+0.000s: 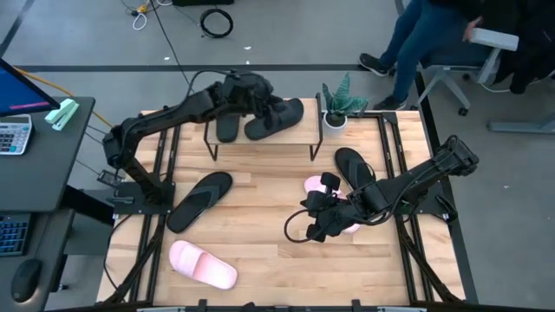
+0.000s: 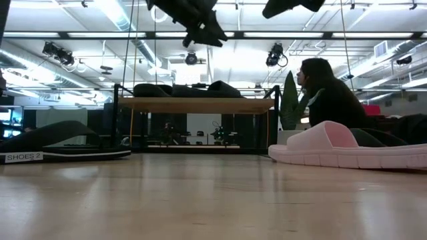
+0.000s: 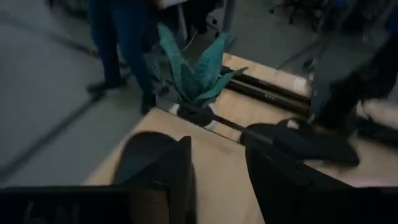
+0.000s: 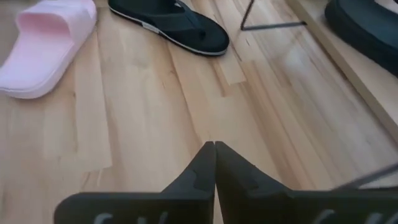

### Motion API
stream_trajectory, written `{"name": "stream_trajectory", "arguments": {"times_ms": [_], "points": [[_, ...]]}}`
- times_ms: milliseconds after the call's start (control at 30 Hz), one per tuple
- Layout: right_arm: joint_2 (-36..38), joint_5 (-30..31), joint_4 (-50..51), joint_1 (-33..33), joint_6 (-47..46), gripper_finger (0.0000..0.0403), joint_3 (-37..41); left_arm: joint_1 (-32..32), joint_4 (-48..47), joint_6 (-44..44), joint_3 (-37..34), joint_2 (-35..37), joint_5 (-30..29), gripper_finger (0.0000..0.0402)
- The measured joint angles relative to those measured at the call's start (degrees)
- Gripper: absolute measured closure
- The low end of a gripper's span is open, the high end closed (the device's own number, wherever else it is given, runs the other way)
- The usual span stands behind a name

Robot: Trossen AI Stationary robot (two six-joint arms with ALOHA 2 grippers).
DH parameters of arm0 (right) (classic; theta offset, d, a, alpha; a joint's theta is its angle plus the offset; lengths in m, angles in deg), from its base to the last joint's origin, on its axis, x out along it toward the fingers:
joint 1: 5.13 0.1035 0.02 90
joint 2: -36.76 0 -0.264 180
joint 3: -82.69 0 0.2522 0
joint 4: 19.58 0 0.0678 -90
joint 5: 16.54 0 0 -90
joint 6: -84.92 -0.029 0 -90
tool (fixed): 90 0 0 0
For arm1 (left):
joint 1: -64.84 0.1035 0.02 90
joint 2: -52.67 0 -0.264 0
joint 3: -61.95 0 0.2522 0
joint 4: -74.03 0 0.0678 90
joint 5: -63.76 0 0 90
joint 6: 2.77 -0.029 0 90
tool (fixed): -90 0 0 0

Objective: Pick and place slides into the shelf
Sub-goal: Put the black slipper on the shelf

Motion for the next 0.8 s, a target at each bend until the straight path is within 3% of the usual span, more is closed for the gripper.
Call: {"name": "stream_trajectory", "arguments": {"times_ms": [300, 567, 800], "points": [[0.0, 0.52, 6.93, 3.04, -6.86, 0.0391, 0.0, 0.24, -10.05, 16.73, -0.68, -2.21, -0.09, 0.0272], [0.0, 6.65, 7.8, 7.76, -10.96, 0.0391, 0.0, 0.17, -7.22, 24.8, -0.59, -2.67, -0.14, 0.0287], [0.0, 11.56, 7.9, 11.3, -13.79, 0.0391, 0.0, -0.35, -10.24, 33.02, -0.67, -5.54, -0.04, 0.0298]]}}
